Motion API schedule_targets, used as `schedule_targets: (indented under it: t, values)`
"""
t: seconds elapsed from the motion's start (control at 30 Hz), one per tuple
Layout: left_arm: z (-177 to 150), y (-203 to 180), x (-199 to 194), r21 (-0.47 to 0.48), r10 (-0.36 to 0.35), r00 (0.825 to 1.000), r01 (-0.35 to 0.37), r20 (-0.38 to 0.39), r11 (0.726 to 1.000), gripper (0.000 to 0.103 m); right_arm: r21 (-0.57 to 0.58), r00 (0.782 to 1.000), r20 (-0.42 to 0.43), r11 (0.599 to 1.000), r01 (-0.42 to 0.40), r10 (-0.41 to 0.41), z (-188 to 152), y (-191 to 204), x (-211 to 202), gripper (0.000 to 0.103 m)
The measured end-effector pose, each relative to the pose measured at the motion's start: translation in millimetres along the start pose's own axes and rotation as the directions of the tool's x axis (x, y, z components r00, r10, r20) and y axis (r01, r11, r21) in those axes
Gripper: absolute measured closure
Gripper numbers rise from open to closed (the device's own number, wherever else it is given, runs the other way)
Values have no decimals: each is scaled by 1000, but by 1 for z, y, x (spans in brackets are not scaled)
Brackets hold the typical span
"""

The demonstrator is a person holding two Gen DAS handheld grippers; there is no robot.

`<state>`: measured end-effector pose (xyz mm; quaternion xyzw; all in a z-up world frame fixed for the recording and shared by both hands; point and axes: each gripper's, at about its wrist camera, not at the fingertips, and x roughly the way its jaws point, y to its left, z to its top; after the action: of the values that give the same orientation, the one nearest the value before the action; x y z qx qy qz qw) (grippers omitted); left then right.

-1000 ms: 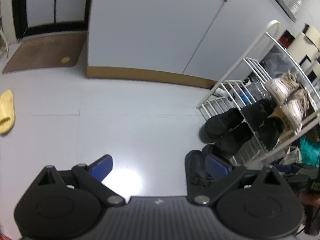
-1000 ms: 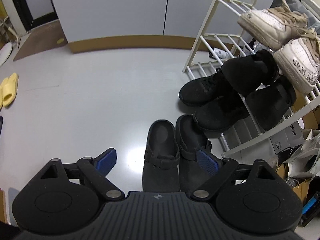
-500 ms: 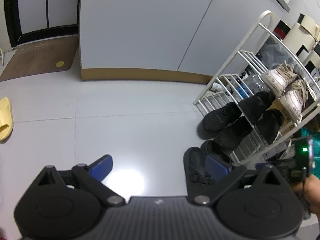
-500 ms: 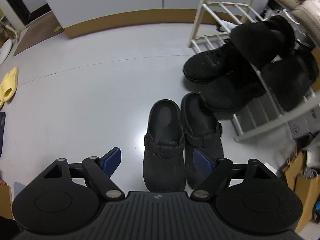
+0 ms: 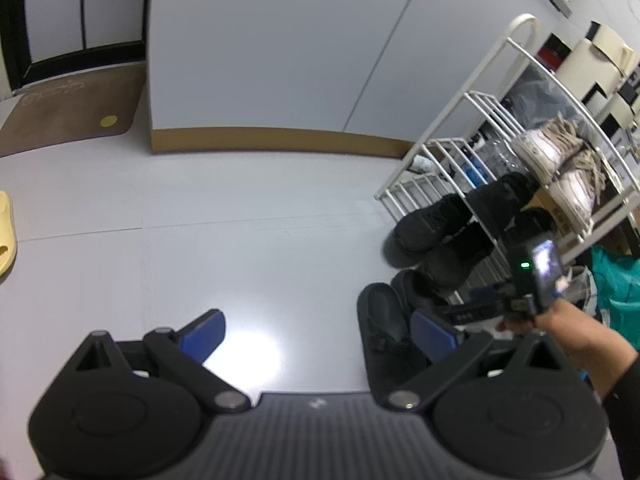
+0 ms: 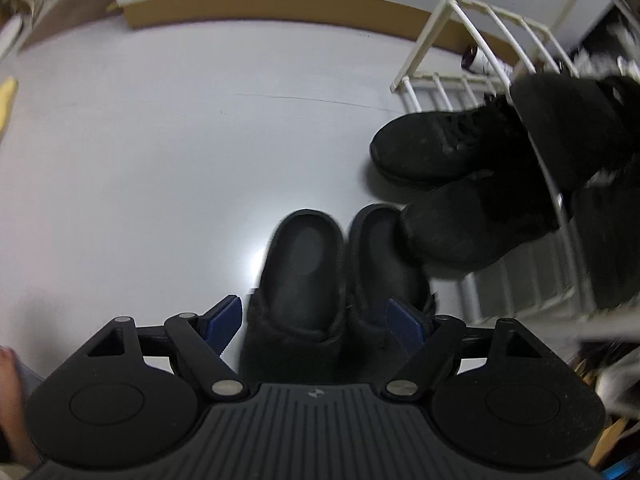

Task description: Organize scattered shoes

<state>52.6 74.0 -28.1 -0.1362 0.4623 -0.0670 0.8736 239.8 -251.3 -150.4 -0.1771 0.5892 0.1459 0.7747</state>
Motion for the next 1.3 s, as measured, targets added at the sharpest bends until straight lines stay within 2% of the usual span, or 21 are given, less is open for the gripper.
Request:
schedule_targets:
  t: [0.13, 0.23, 0.37, 0.43, 0.8, 0.9, 1.0, 1.03, 1.07, 1.13, 1.3]
  values:
    - [-2, 7, 4, 40, 46, 999, -45, -10, 998, 3, -54, 1000, 9, 998, -23, 23, 1, 8, 14, 20]
    - [1, 17, 11, 28, 92, 995, -92, -24, 995, 3, -37, 999, -5, 999, -36, 36, 4, 4, 28, 20]
    - [2, 24, 17, -20, 72, 996, -73, -54, 997, 3, -30, 996, -50, 997, -75, 74, 1, -5, 57, 40]
    - [3, 21, 19, -15, 54, 997, -55, -58, 998, 3, -27, 994, -71, 996, -88, 86, -1, -9, 71, 44]
    - [0, 8, 28, 5, 26, 996, -26, -87, 1000, 3, 41, 997, -74, 999, -7, 10, -2, -29, 115, 45]
    - [0, 9, 29, -5, 21, 996, -22, -90, 1000, 3, 18, 995, -101, 1000, 13, -11, -7, -24, 133, 45]
    - [0, 9, 29, -4, 17, 996, -17, -88, 1000, 3, -14, 989, -126, 997, 71, -72, -13, -17, 145, 45]
    - [0, 8, 31, 3, 22, 996, -22, -89, 1000, 3, -27, 988, -131, 996, 80, -83, -14, -12, 146, 47]
    - [0, 9, 31, 3, 29, 996, -29, -90, 1000, 3, -21, 988, -135, 997, 78, -80, -14, -11, 146, 56]
    - [0, 12, 33, -3, 43, 995, -44, -93, 999, 3, 17, 985, -162, 998, 62, -58, -13, -7, 148, 56]
    - [2, 16, 35, -24, 55, 994, -58, -98, 998, 3, 0, 978, -192, 996, 86, -84, -9, 3, 149, 59]
